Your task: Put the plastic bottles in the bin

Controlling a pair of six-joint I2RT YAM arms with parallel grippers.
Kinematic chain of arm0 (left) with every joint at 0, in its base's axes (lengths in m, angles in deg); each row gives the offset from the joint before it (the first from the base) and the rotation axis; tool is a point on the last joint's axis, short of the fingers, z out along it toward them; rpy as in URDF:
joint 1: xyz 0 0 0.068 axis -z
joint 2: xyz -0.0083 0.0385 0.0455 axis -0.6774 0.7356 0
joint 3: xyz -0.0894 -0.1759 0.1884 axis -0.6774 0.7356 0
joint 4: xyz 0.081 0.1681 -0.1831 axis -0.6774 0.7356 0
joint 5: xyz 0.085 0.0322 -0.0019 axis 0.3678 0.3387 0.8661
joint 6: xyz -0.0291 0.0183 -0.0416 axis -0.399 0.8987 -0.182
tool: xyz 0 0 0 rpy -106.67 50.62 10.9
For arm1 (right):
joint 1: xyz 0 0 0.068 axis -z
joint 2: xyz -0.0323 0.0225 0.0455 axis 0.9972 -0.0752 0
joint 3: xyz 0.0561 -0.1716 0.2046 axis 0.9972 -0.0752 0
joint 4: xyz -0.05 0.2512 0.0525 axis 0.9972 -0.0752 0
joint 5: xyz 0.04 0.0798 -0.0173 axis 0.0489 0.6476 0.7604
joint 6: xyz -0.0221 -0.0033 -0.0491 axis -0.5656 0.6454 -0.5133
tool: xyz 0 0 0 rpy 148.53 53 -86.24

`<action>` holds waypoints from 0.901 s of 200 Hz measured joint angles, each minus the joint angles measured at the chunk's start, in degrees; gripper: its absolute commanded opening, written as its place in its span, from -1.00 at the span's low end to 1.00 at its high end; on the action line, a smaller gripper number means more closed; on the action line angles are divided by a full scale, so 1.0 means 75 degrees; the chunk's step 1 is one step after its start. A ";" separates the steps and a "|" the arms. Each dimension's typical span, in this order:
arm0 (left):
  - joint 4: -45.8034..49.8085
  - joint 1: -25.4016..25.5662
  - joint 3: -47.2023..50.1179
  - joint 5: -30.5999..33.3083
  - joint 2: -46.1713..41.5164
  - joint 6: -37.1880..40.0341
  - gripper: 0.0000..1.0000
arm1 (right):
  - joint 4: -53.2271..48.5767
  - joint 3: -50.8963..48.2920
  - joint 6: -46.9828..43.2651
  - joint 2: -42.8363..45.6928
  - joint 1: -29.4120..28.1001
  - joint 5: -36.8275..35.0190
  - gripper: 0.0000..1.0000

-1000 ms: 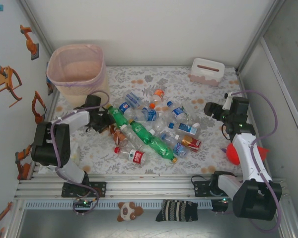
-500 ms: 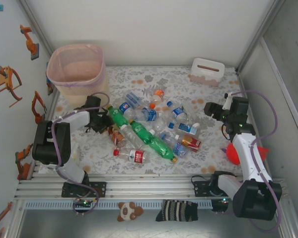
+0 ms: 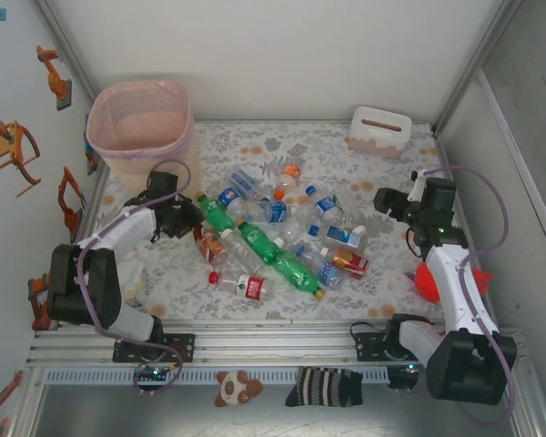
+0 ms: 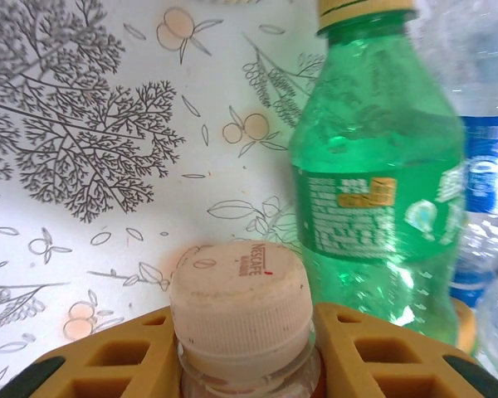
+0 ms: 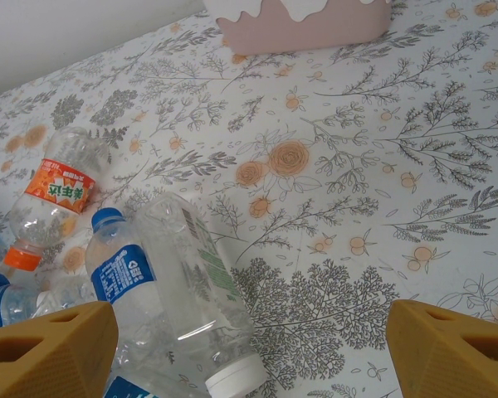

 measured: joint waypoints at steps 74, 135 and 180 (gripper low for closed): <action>0.1180 0.0114 -0.0979 0.0289 -0.1848 0.0991 -0.32 | 0.0003 0.0000 0.0000 -0.0003 0.0000 0.0003 0.66; 0.1664 0.0114 -0.2358 0.0152 -0.2859 0.2244 -0.32 | 0.0003 0.0000 0.0000 -0.0003 0.0000 0.0000 0.66; 0.2078 -0.0015 -0.4045 0.0210 -0.2617 0.3179 -0.31 | 0.0000 0.0000 0.0000 -0.0003 0.0000 -0.0003 0.66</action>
